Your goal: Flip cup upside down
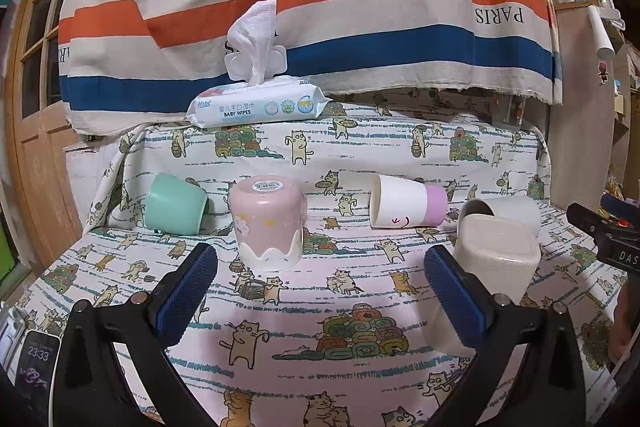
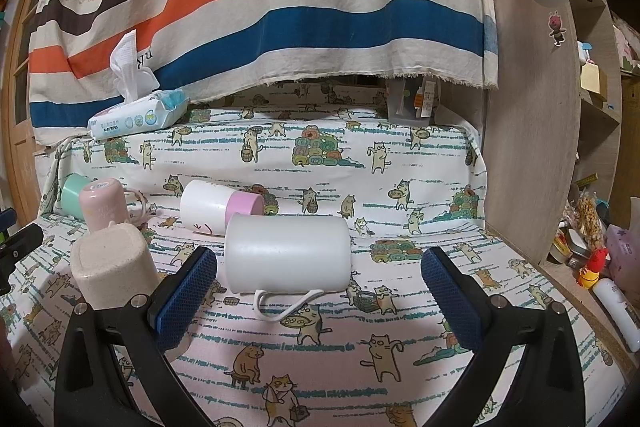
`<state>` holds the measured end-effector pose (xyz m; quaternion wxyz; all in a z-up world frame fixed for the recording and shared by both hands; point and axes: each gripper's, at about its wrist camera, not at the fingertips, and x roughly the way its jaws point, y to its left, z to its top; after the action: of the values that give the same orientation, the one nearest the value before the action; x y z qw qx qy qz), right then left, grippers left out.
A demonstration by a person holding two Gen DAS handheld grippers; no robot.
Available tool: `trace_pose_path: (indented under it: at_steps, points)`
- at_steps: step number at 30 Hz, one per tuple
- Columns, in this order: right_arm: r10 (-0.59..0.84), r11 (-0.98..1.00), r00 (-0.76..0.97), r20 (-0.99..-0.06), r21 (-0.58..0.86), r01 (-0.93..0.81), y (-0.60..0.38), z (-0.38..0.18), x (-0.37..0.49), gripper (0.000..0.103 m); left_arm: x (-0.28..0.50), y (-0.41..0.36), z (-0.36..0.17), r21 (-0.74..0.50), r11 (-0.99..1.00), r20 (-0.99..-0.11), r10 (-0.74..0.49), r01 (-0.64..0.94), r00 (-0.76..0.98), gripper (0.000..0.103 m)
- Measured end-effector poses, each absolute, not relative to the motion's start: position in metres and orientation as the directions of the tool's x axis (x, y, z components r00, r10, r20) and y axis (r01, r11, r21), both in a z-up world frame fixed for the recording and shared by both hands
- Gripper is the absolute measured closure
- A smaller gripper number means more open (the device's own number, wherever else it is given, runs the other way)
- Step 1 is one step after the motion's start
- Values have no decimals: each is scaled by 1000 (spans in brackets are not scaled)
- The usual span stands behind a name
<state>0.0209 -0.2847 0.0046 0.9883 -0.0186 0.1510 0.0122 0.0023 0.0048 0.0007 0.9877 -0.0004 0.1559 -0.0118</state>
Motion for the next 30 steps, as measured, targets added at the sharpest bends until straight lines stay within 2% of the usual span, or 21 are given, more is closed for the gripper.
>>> trace_pose_path:
  at_steps: [30]
  points:
    - [20, 999, 953, -304, -32, -31, -286, 4, 22, 0, 3, 5, 1, -5, 1000, -309, -24, 23, 951, 0]
